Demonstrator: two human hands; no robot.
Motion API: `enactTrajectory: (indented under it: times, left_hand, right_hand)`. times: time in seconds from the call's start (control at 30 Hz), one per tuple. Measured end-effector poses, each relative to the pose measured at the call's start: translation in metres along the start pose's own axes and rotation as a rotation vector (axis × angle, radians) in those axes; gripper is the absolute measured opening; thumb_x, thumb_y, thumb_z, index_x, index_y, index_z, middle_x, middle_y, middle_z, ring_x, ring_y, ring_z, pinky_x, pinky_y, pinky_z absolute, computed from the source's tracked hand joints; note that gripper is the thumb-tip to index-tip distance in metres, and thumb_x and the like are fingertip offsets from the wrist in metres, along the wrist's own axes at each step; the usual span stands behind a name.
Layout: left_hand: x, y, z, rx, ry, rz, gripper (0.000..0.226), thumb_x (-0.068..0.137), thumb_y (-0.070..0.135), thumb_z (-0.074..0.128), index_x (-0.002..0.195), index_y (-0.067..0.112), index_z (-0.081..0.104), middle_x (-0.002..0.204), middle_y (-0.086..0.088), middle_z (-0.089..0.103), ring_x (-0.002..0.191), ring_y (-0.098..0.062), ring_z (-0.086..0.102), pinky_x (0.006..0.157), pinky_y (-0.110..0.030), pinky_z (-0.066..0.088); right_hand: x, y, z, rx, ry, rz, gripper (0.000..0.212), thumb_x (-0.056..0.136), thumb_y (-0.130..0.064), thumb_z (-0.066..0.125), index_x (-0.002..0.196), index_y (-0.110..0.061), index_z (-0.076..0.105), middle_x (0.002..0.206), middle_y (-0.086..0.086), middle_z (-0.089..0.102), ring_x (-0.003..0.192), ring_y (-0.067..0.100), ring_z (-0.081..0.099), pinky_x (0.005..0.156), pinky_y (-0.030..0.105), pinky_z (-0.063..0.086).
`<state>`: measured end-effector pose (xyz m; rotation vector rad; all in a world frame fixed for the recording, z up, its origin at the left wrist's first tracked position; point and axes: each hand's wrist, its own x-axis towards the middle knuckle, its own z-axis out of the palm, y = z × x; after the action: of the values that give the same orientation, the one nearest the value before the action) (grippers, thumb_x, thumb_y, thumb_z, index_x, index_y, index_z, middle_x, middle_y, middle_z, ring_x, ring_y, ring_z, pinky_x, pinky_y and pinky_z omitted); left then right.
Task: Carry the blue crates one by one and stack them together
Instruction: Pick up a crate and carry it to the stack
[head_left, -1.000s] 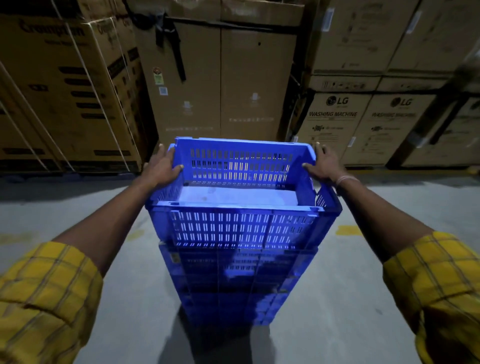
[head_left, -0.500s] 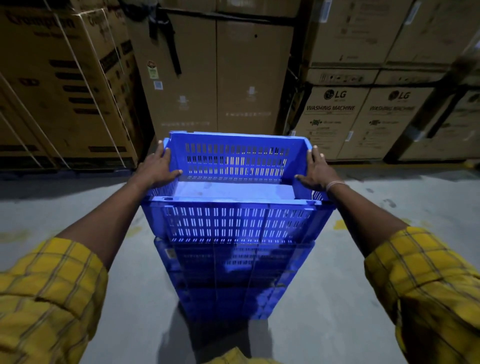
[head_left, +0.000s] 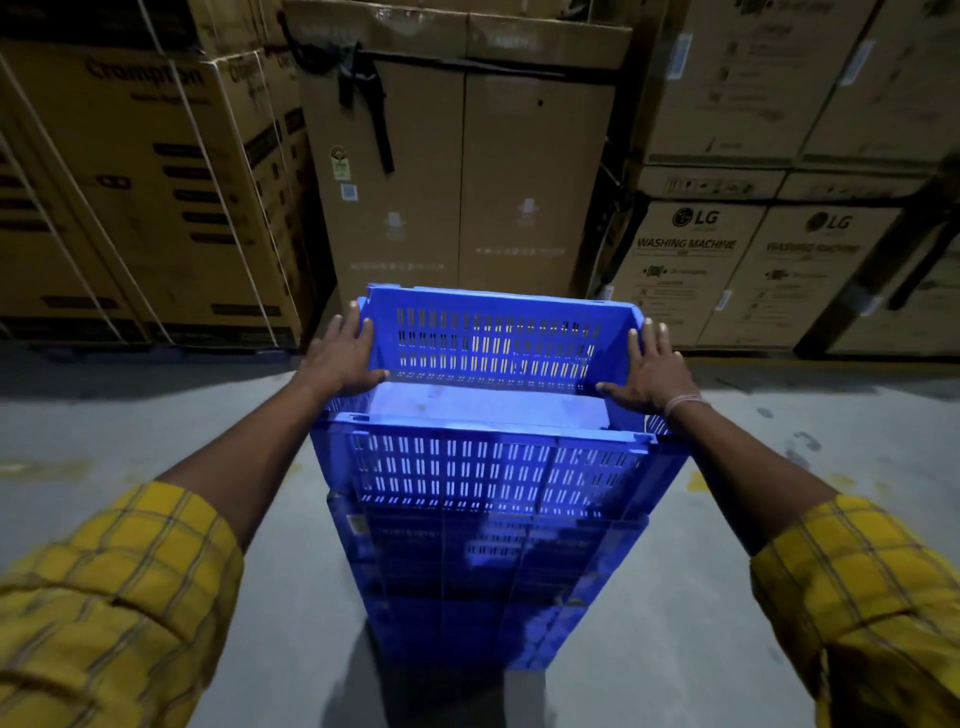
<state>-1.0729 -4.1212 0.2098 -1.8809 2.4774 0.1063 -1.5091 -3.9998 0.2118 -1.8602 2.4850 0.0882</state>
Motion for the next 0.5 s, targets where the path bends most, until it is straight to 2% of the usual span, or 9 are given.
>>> enactTrajectory:
  times: [0.17, 0.37, 0.5]
  left_hand:
    - [0.002, 0.000, 0.001, -0.050, 0.026, 0.004, 0.098, 0.093, 0.059, 0.057, 0.161, 0.017, -0.001, 0.168, -0.005, -0.014, 0.155, -0.029, 0.001, 0.118, -0.055, 0.025]
    - [-0.003, -0.011, 0.001, -0.213, 0.099, 0.053, 0.093, 0.091, 0.055, 0.060, 0.160, 0.020, 0.007, 0.168, -0.012, 0.006, 0.154, -0.034, 0.012, 0.119, -0.055, 0.026]
    - [-0.032, -0.006, 0.002, -0.311, 0.132, 0.041, 0.089, 0.096, 0.047, 0.059, 0.161, 0.012, 0.008, 0.167, -0.020, 0.007, 0.154, -0.034, 0.010, 0.124, -0.043, 0.017]
  right_hand:
    - [0.003, 0.001, 0.000, -0.006, 0.003, -0.001, 0.112, 0.082, -0.079, 0.047, 0.159, -0.013, -0.001, 0.165, 0.011, -0.016, 0.152, 0.032, -0.016, 0.120, 0.054, 0.017]
    - [-0.003, -0.003, -0.007, 0.090, -0.008, 0.026, 0.104, 0.086, -0.074, 0.047, 0.159, -0.016, 0.000, 0.166, 0.011, -0.011, 0.152, 0.029, -0.014, 0.122, 0.052, 0.003]
    - [-0.010, -0.007, -0.009, 0.141, 0.030, -0.018, 0.099, 0.089, -0.072, 0.045, 0.159, -0.015, 0.004, 0.167, 0.011, -0.005, 0.153, 0.030, -0.009, 0.122, 0.052, 0.002]
